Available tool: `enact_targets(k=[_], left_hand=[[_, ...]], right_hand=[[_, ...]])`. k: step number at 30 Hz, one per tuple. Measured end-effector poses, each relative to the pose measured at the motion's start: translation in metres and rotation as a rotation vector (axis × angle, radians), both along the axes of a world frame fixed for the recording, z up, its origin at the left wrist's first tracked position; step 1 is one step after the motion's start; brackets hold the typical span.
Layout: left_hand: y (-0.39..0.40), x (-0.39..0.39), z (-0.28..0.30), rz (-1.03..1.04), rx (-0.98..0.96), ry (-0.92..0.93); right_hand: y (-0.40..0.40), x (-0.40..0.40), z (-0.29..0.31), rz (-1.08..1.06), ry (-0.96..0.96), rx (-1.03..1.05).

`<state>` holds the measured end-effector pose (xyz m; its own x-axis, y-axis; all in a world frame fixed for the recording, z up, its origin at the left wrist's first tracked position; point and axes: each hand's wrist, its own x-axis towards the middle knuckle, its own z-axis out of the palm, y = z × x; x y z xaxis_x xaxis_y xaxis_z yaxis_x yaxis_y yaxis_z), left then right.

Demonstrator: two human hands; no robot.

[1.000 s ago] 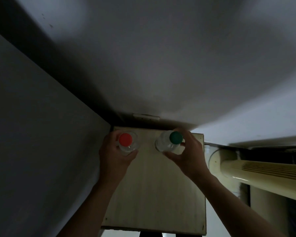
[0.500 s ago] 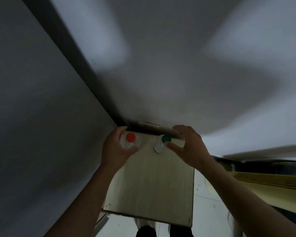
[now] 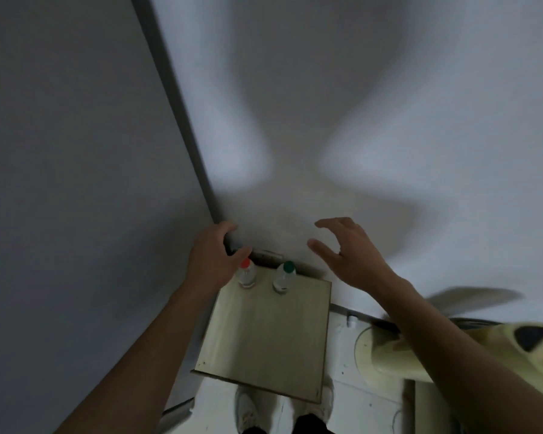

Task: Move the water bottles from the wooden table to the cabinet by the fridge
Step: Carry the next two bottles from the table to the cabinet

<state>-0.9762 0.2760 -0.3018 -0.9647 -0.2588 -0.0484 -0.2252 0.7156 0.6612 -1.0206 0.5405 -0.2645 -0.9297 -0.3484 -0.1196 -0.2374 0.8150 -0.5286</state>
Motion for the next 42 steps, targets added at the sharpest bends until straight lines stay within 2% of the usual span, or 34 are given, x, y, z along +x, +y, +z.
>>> enact_targets(k=[7, 15, 22, 28, 33, 38, 42], left_hand=[[0.021, 0.017, 0.061, -0.025, -0.05, 0.026], [0.059, 0.007, 0.097, -0.088, -0.074, 0.113], [0.104, 0.0, 0.117, -0.342, -0.038, 0.123], [0.136, 0.008, 0.135, -0.582, 0.031, 0.165], [0.171, 0.025, 0.14, -0.795, 0.011, 0.153], [0.223, 0.074, 0.149, -1.022, 0.023, 0.144], [0.262, 0.126, 0.163, -1.164, 0.012, 0.164]], right_hand=[[0.016, 0.015, 0.059, 0.008, 0.07, 0.022], [0.056, 0.008, 0.106, -0.022, 0.178, 0.002], [0.104, 0.049, 0.119, -0.173, 0.226, -0.004], [0.123, 0.122, 0.146, -0.413, 0.308, 0.06], [0.14, 0.206, 0.151, -0.609, 0.281, 0.127], [0.164, 0.301, 0.154, -0.764, 0.266, 0.198], [0.18, 0.368, 0.165, -0.923, 0.317, 0.153]])
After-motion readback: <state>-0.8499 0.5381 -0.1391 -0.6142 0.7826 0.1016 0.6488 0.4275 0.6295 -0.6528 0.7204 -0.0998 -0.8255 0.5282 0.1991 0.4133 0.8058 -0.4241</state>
